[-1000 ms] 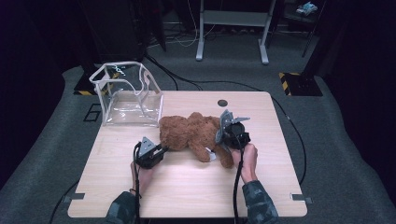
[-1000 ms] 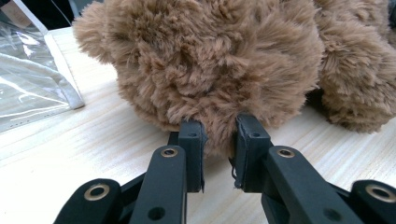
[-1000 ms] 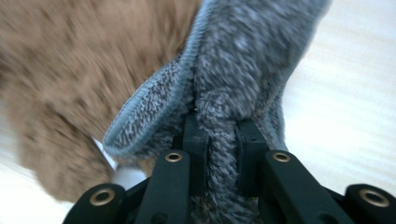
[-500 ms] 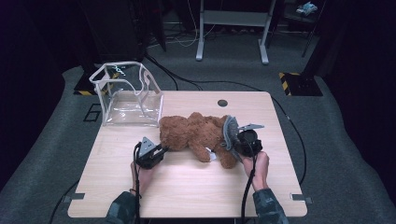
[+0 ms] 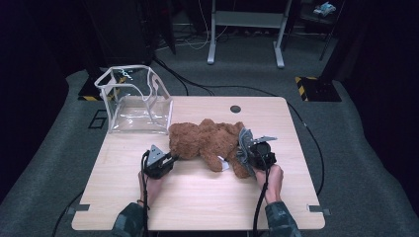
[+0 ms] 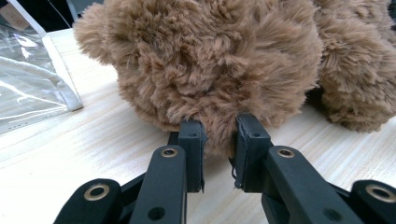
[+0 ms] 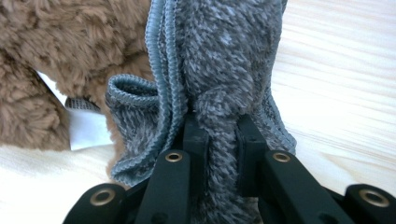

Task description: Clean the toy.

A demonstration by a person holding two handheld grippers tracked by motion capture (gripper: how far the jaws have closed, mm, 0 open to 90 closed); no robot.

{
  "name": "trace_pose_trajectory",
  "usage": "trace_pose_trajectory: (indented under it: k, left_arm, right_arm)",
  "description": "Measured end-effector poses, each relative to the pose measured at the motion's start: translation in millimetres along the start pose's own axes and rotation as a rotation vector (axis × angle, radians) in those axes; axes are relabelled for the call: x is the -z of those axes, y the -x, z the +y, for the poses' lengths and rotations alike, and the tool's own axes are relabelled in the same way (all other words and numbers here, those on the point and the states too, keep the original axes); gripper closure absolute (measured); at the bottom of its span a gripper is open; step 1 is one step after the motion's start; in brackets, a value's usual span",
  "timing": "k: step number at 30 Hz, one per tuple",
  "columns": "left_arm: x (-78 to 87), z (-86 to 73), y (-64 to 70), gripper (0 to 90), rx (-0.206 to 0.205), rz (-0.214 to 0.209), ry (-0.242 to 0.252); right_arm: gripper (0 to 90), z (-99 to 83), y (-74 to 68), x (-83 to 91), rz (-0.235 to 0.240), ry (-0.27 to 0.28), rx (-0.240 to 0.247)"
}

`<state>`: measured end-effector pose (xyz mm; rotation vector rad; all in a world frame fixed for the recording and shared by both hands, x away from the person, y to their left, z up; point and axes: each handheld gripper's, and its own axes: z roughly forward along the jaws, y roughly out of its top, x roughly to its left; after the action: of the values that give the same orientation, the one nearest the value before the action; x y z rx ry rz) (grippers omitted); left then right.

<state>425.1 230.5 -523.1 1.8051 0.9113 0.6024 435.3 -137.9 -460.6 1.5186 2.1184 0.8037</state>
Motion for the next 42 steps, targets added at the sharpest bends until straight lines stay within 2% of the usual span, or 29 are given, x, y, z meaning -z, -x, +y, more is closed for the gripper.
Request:
trace_pose_trajectory:
  k: [2,3,4,5,6,7,9,12,13,16,19,22,23,25,27,28,29,30,31,33,34,35,37,39,40,42]
  left_arm:
    - [0.1,0.0,0.0,75.6,0.000,0.000,-0.001]
    - [0.0,0.2,-0.3,75.6,-0.005,0.002,0.002]
    - [0.0,0.2,-0.3,75.6,-0.005,0.002,0.002]
    - [0.0,0.1,-0.3,75.6,-0.005,0.002,0.002]
    - [0.1,0.1,-0.4,75.6,-0.005,0.002,0.001]
    - [0.1,0.1,-0.4,75.6,-0.006,0.002,0.001]
    - [0.2,0.0,-0.1,75.6,0.001,0.002,-0.002]
    - [0.1,0.0,-0.1,75.7,0.002,0.005,-0.001]
    - [0.0,0.0,-0.1,75.7,0.006,0.005,-0.003]
    - [-0.1,0.0,-0.1,75.7,0.004,0.003,-0.002]
    - [0.0,0.0,0.0,75.6,0.002,0.001,-0.002]
    - [-0.1,0.0,0.4,75.6,-0.001,-0.004,-0.002]
    - [0.0,0.1,0.6,75.6,-0.001,-0.005,-0.004]
    - [-0.1,0.1,0.7,75.6,-0.004,-0.004,-0.002]
    - [0.0,0.0,1.2,75.6,-0.010,-0.006,-0.003]
    - [0.0,0.0,1.2,75.6,-0.010,-0.006,-0.003]
    - [-0.2,0.2,1.8,75.6,-0.015,-0.005,-0.010]
    - [-0.3,0.2,2.1,75.6,-0.013,-0.007,-0.010]
    - [-0.3,0.2,2.1,75.6,-0.013,-0.007,-0.010]
    - [-0.2,0.3,1.8,75.6,-0.017,-0.006,-0.010]
    - [-0.2,0.3,1.8,75.6,-0.017,-0.006,-0.010]
    - [-0.3,0.3,1.7,75.6,-0.016,-0.005,-0.009]
    - [-0.2,0.3,1.6,75.6,-0.015,-0.005,-0.009]
    - [-0.2,0.3,1.6,75.6,-0.014,-0.004,-0.009]
    - [-0.2,0.2,1.5,75.6,-0.014,-0.005,-0.007]
    - [-0.1,0.3,1.4,75.6,-0.015,-0.003,-0.007]
  right_arm:
    - [78.3,1.8,-4.5,5.2,0.007,0.017,0.016]
    - [78.2,7.3,-20.2,14.9,0.024,0.053,0.049]
    - [78.2,7.3,-20.2,14.9,0.024,0.053,0.049]
    - [78.1,13.6,-39.9,19.0,0.068,0.073,0.084]
    - [78.1,13.6,-39.9,19.0,0.068,0.073,0.084]
    - [77.9,16.7,-57.8,12.2,0.086,0.063,0.133]
    - [78.0,13.3,-66.2,-1.2,0.089,0.026,0.151]
    - [78.3,4.9,-63.9,-11.5,0.092,0.000,0.143]
    - [78.4,-4.0,-56.0,-14.7,0.097,-0.015,0.126]
    - [78.4,-13.8,-48.5,-12.7,0.091,-0.038,0.128]
    - [78.3,-15.8,-47.7,-8.2,0.087,-0.044,0.134]
    - [78.2,-0.5,-60.6,8.9,0.110,0.051,0.170]
    - [78.2,6.0,-67.0,10.8,0.113,0.058,0.175]
    - [78.2,16.7,-78.1,3.1,0.115,0.066,0.206]
    - [78.2,20.8,-86.2,-13.2,0.106,0.039,0.236]
    - [78.2,20.8,-86.2,-13.2,0.106,0.039,0.236]
    - [78.4,17.5,-88.7,-26.1,0.116,0.026,0.226]
    - [78.4,15.2,-87.7,-29.8,0.131,0.017,0.208]
    - [78.4,15.2,-87.7,-29.8,0.131,0.017,0.208]
    - [78.5,7.9,-84.7,-34.5,0.165,0.005,0.185]
    - [78.5,7.9,-84.7,-34.5,0.165,0.005,0.185]
    - [78.5,2.4,-85.1,-38.5,0.157,-0.025,0.186]
    - [78.5,-2.7,-85.5,-42.3,0.159,-0.044,0.184]
    - [78.5,-3.9,-86.2,-42.6,0.158,-0.046,0.188]
    - [78.4,-3.3,-87.5,-42.1,0.160,-0.059,0.214]
    - [78.5,-3.5,-88.3,-41.7,0.169,-0.067,0.215]
